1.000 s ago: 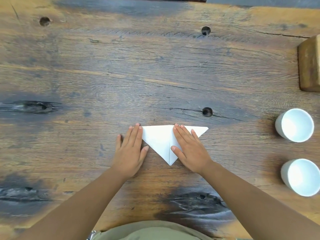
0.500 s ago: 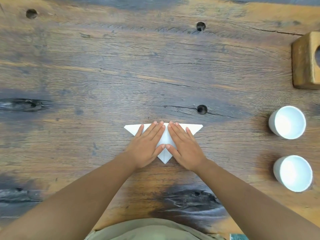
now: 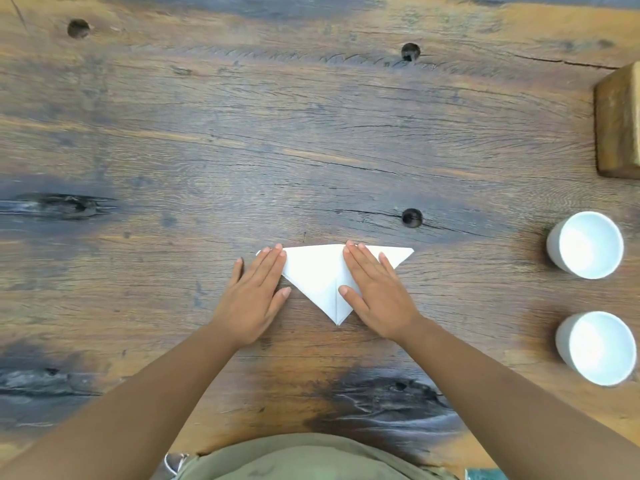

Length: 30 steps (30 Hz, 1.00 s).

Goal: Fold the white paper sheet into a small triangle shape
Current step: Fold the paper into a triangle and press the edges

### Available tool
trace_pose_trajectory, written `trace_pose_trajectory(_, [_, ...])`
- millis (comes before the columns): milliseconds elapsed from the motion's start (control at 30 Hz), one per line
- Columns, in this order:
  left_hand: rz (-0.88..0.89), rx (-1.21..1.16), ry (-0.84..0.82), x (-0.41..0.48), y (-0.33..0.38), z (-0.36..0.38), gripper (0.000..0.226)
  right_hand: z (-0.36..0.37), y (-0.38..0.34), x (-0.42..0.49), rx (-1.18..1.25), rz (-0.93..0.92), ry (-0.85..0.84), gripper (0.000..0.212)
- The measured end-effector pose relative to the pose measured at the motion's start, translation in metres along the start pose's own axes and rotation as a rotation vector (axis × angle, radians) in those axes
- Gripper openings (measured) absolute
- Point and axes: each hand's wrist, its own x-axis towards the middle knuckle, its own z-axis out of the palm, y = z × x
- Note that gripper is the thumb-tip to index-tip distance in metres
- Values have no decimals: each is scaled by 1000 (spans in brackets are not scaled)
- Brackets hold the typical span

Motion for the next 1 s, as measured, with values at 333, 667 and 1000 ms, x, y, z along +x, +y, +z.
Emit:
trace_pose_trajectory(333, [-65, 47, -9, -4, 3, 0, 68, -1, 1, 2, -51, 32, 106, 70])
trace_pose_trajectory(667, [-70, 71, -13, -3, 7, 1, 66, -39, 43, 8, -19, 391, 300, 47])
trace_pose_trajectory(1000, [-101, 136, -43, -9, 20, 2, 72, -48, 47, 17, 167, 465, 242, 24])
